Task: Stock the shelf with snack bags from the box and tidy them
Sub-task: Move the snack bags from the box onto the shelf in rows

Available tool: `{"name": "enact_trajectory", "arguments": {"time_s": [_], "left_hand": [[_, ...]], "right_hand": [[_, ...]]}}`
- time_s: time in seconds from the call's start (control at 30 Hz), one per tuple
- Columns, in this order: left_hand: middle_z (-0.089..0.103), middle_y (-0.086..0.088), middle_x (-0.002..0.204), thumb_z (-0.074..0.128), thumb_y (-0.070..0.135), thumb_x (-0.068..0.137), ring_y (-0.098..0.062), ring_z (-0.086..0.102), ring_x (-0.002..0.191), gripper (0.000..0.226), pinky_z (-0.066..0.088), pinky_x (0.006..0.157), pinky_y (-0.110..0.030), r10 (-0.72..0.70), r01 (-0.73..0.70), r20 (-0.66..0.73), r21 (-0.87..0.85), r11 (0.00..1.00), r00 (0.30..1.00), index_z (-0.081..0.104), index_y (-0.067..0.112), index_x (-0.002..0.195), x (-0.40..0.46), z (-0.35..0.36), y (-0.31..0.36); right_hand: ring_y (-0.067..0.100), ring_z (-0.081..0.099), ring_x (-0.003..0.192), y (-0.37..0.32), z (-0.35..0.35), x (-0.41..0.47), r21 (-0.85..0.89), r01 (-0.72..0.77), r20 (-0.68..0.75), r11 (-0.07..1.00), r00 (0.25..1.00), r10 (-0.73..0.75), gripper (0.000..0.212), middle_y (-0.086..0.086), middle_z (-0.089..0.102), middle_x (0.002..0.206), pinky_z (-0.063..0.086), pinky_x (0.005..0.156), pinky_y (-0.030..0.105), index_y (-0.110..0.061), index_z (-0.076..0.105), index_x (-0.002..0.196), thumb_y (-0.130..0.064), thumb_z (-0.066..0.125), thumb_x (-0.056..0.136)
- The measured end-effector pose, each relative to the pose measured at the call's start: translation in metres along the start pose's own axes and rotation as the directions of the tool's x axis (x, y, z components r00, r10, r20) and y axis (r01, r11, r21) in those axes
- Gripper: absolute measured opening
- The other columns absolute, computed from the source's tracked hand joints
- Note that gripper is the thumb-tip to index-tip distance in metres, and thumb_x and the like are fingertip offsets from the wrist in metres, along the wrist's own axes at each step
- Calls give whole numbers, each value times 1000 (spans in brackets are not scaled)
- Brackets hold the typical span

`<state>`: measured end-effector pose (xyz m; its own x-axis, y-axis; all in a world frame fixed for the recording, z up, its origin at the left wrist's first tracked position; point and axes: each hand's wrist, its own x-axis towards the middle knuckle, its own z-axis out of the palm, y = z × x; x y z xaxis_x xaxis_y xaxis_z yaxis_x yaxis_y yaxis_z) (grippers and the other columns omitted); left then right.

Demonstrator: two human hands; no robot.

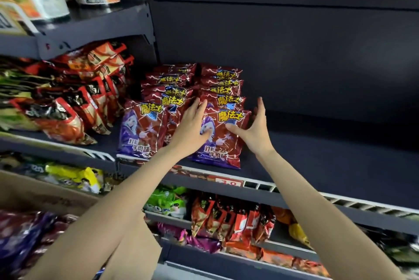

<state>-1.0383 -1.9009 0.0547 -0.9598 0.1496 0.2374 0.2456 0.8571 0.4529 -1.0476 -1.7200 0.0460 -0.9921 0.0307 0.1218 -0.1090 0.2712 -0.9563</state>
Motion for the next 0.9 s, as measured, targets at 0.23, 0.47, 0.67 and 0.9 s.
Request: {"name": "enact_trajectory", "arguments": {"time_s": [0.23,0.47,0.67,0.9], "left_hand": [[63,6,119,53,25,93,-11,58,106,39,49,89,-30,162,-159,-368,39,986,916,49,19,132,-57,-47,18],[64,8,55,45,30,97,-10,58,45,31,45,39,-31,150,-11,-605,228,974,782,72,16,93,-180,-106,-49],[66,11,82,60,24,83,3,55,71,19,46,71,-15,-425,512,-397,140,848,813,68,22,100,-309,-130,-141],[56,-10,121,69,30,82,-30,53,111,47,44,90,-39,-773,835,-341,74,545,535,56,18,125,-411,-128,-255]], "right_hand": [[6,41,125,-41,1,-63,-217,493,-7,842,862,-506,45,-8,48,131,32,100,10,-22,49,128,-19,66,87],[2,61,72,-76,72,-104,-70,711,434,700,653,-620,16,-12,66,81,54,67,29,-18,66,99,-27,55,92],[8,62,87,-85,180,-134,10,834,817,552,312,-485,16,-12,64,98,54,71,37,-24,64,105,-26,56,92],[22,40,130,-71,338,-151,-40,851,965,524,169,-201,56,3,42,141,36,103,34,-20,37,142,-38,57,92]]}}
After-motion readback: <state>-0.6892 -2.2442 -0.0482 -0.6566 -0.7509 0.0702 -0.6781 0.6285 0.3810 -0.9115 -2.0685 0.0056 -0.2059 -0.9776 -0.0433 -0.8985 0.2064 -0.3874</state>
